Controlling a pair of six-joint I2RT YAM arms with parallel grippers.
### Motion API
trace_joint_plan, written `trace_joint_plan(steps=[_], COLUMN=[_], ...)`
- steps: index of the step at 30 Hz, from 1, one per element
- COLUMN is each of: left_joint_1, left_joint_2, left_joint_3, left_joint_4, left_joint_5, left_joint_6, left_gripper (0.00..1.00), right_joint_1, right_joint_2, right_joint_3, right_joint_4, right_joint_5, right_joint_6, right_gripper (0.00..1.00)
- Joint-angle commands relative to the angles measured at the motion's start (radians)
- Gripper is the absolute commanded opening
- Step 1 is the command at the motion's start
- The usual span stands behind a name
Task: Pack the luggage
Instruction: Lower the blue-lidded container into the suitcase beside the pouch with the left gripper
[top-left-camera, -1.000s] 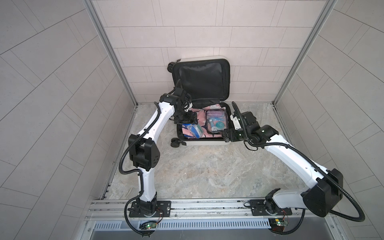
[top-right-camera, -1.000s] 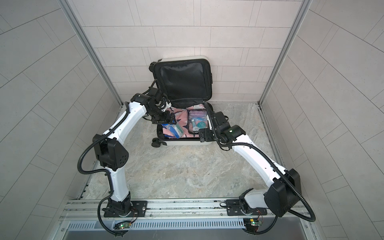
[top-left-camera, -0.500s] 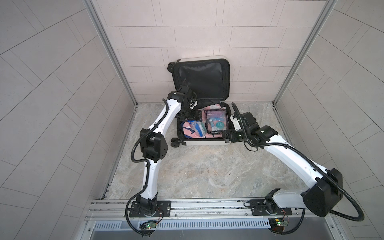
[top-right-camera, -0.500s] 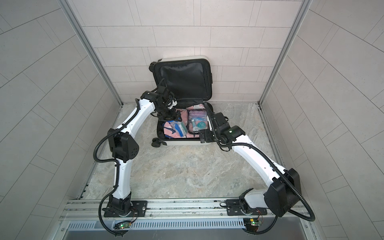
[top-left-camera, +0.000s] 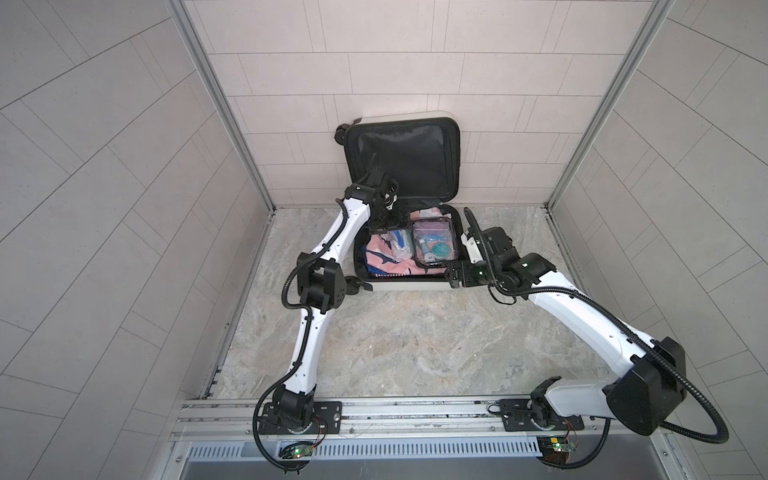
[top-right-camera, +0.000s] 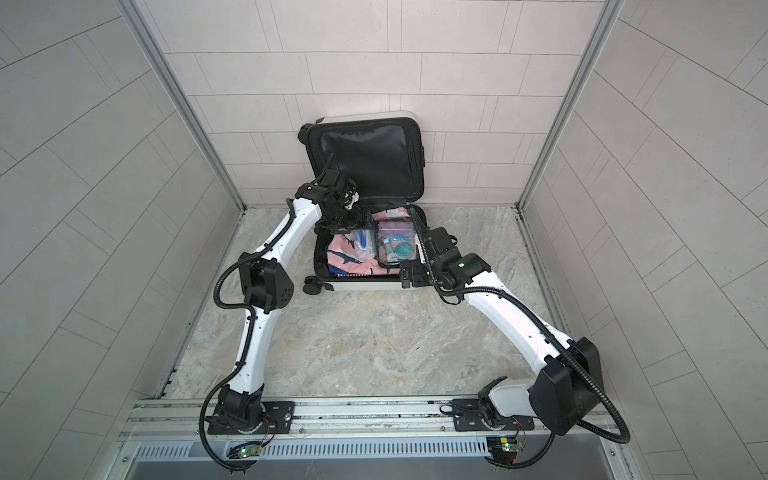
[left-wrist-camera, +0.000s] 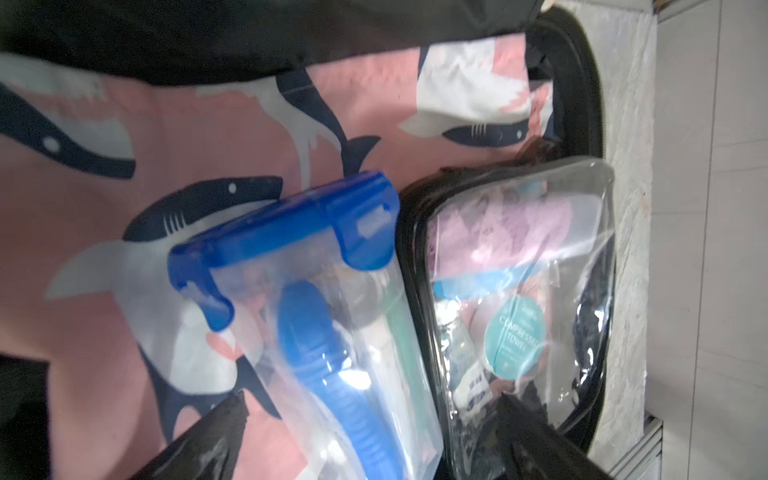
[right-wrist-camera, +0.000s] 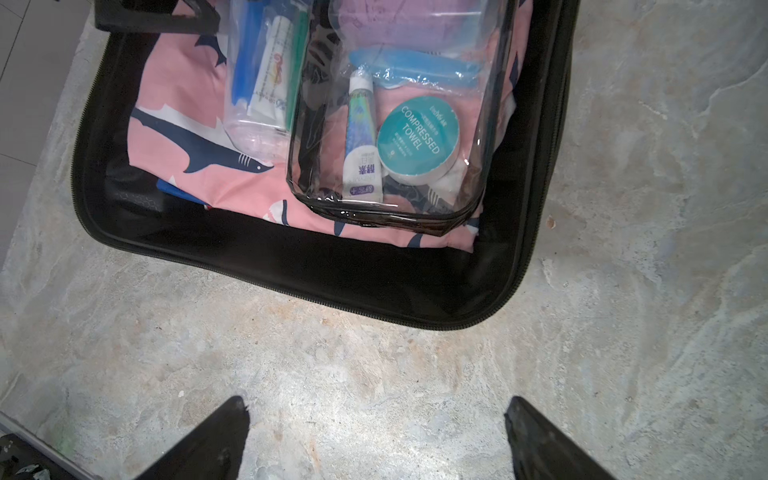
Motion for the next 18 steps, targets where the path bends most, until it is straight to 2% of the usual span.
trace_joint_plan(steps=[1,9,15,18], left_joint_1=[0.006,0.004,-0.040,-0.071], left_joint_2=[-0.018,-0.109,-0.211,-0.218], left_joint_3=[0.026,-0.023,-0.203,-0.267], left_joint_4=[0.116,0.118,0.148,0.174], left_joint_5=[0.025,-0.010,-0.032,-0.030], left_joint_6=[-0.078,-0.057,-0.023,-0.019], left_gripper=[1.00,0.99,0.65,0.58], right_joint_1=[-0.002,-0.010,-0.047,-0.060], right_joint_2=[-0.034,-0.033,-0.008,0.000], right_joint_3=[-0.010,-0.007,0.012,0.014], right_joint_4=[-0.005,-0.001,0.011,0.018], right_joint_5=[-0.002,0.012,-0.002,-0.014], right_joint_6=[0.007,0.001,0.006,0.015], right_gripper=[0.98,0.98,0.96,0.95])
